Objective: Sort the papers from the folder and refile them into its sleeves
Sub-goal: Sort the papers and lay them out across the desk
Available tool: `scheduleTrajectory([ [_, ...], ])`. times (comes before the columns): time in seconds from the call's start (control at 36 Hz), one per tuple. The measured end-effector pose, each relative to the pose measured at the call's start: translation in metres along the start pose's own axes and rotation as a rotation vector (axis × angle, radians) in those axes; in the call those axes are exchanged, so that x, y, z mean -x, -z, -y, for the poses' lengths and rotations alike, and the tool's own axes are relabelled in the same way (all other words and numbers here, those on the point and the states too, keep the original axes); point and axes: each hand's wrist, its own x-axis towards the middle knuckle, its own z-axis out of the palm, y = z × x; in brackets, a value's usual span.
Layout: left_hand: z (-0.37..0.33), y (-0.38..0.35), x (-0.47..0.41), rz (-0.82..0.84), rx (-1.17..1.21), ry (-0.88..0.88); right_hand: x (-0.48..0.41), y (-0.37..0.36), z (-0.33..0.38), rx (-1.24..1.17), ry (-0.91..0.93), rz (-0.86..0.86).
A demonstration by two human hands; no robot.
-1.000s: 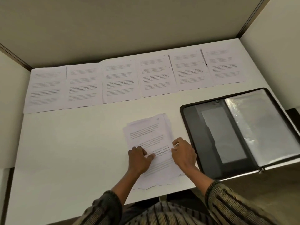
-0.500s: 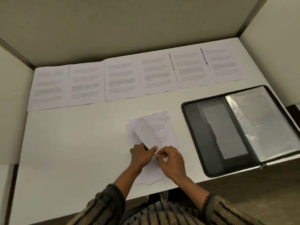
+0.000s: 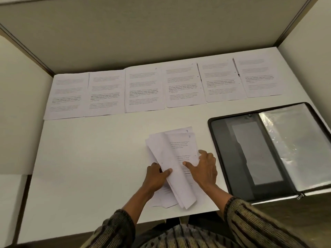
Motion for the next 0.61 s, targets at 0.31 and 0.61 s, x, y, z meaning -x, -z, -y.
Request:
scheduleTrajectory([
  [0.31, -0.001, 0.007, 0.009, 0.014, 0.011, -0.026, 0.0, -0.008, 0.002, -0.043, -0.066, -0.005],
  [0.61, -0.01, 0.005, 0.014, -0.118, -0.173, -0.112, 0.003, 0.008, -0.009, -0.156, -0.043, 0.016],
])
